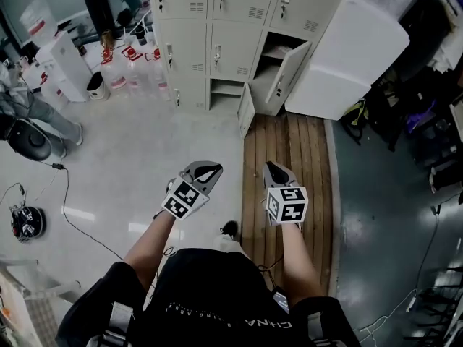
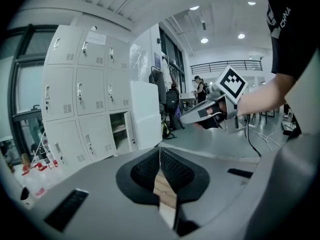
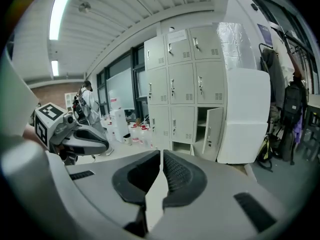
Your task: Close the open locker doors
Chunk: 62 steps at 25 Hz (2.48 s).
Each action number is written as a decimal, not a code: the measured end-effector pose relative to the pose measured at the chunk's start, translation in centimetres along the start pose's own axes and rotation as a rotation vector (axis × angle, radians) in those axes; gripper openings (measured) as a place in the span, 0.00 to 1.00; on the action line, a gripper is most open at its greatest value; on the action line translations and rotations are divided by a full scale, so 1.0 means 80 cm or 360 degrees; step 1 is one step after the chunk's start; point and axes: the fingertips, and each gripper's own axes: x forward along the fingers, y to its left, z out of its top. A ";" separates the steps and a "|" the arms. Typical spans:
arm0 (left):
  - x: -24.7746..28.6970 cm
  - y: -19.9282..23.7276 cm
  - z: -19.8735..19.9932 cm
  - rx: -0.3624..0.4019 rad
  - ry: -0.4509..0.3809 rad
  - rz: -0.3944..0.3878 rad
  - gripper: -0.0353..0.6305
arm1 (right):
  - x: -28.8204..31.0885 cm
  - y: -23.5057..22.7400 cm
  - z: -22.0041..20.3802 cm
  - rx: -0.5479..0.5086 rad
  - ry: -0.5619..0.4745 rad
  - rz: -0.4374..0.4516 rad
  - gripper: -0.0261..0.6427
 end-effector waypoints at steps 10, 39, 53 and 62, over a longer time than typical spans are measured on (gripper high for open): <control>0.094 0.054 0.029 -0.0078 0.0048 0.0084 0.09 | 0.057 -0.120 0.040 -0.0006 -0.0027 0.0000 0.10; 0.324 0.267 0.080 -0.0054 0.0015 -0.0239 0.09 | 0.291 -0.226 0.136 -0.0080 0.0084 -0.0036 0.10; 0.394 0.306 0.110 0.0000 -0.0072 -0.0406 0.09 | 0.341 -0.252 0.167 -0.0125 0.0079 -0.0195 0.10; 0.474 0.323 0.118 -0.0081 -0.0052 -0.0443 0.10 | 0.368 -0.295 0.155 0.0015 0.0032 -0.0201 0.10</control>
